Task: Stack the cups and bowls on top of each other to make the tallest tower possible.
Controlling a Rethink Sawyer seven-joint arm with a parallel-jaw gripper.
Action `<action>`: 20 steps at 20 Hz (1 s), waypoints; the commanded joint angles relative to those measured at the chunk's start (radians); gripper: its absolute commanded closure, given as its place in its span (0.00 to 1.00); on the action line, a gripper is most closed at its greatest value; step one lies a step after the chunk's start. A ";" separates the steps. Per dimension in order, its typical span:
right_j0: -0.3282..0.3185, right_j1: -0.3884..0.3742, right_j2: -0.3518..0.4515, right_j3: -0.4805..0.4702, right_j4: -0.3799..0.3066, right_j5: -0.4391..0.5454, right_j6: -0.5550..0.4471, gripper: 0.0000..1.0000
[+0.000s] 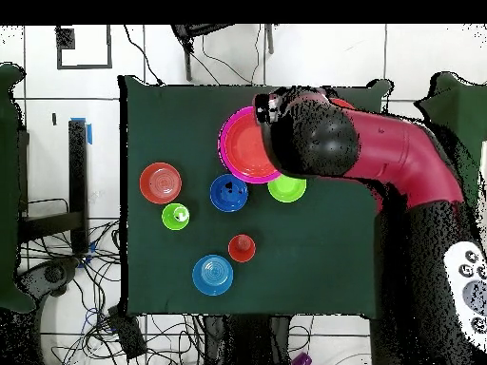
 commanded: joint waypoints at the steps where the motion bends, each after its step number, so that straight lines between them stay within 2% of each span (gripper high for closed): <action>1: -0.008 0.088 0.070 -0.049 -0.063 0.140 -0.157 0.00; 12: -0.087 0.193 0.167 -0.088 -0.143 0.106 -0.300 0.00; 20: -0.130 0.281 0.232 -0.152 -0.213 0.126 -0.353 0.00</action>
